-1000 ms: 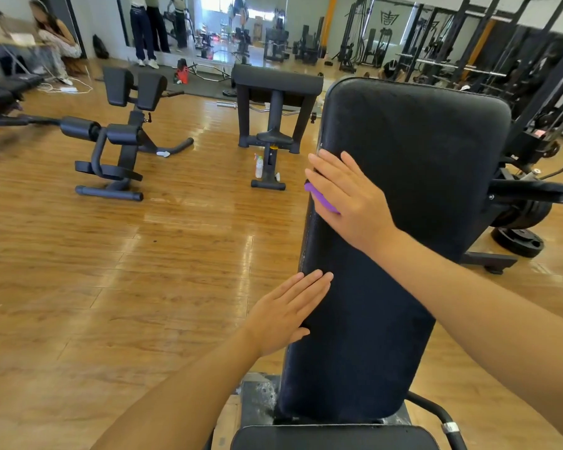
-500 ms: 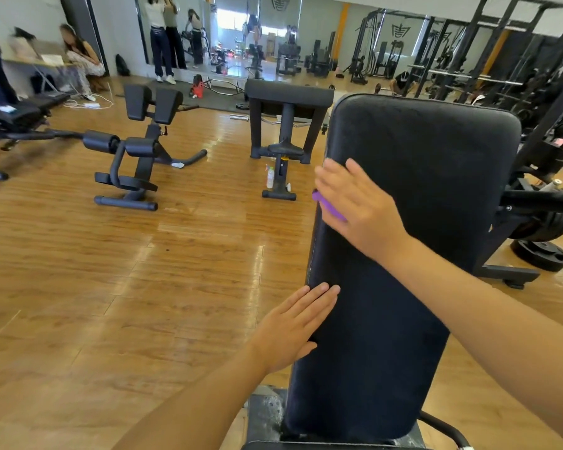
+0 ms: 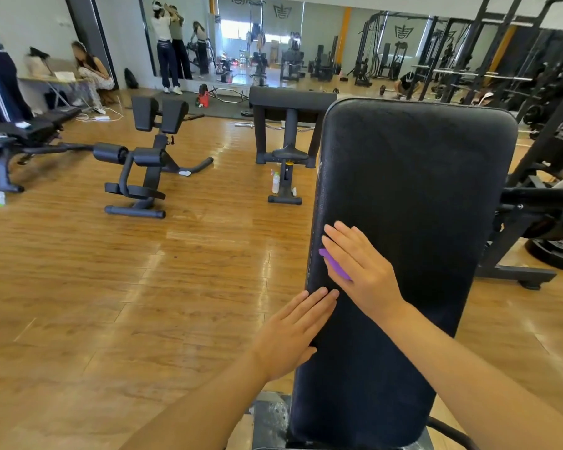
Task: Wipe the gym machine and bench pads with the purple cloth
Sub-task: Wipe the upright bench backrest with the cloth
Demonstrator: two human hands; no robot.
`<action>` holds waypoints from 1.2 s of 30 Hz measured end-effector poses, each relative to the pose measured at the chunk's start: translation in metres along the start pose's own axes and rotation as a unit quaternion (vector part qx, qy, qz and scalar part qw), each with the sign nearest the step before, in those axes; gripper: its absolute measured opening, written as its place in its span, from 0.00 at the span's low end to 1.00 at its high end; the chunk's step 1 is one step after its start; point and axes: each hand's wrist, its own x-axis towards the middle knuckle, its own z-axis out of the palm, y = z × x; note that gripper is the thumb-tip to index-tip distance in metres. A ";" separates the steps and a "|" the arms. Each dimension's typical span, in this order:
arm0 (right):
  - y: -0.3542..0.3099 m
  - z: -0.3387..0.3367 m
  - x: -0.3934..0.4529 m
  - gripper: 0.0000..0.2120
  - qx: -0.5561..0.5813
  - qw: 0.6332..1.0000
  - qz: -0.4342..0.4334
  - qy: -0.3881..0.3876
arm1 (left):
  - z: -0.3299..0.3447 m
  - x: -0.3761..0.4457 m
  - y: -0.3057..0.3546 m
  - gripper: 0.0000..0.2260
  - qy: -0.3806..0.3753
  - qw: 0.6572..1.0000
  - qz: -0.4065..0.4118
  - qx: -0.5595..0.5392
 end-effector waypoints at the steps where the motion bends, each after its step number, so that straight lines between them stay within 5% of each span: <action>1: 0.003 -0.001 0.007 0.15 -0.005 1.000 -0.024 -0.004 | 0.000 0.000 0.000 0.50 -0.002 1.000 0.001 0.001; 5: 0.035 -0.016 0.059 0.14 -0.066 0.978 -0.197 -0.021 | -0.002 0.000 0.001 0.50 -0.005 1.000 0.000 0.005; 11: 0.064 -0.017 0.128 0.17 -0.016 0.994 0.038 0.101 | -0.004 -0.001 0.000 0.49 -0.010 1.000 0.002 0.011; 21: 0.021 -0.013 -0.025 0.18 0.019 0.989 -0.117 -0.093 | -0.007 0.000 0.001 0.51 -0.027 0.999 -0.006 0.040; 36: -0.022 -0.061 -0.064 0.19 0.119 0.972 0.104 -0.172 | -0.068 0.012 0.011 0.32 -0.038 0.999 -0.032 0.005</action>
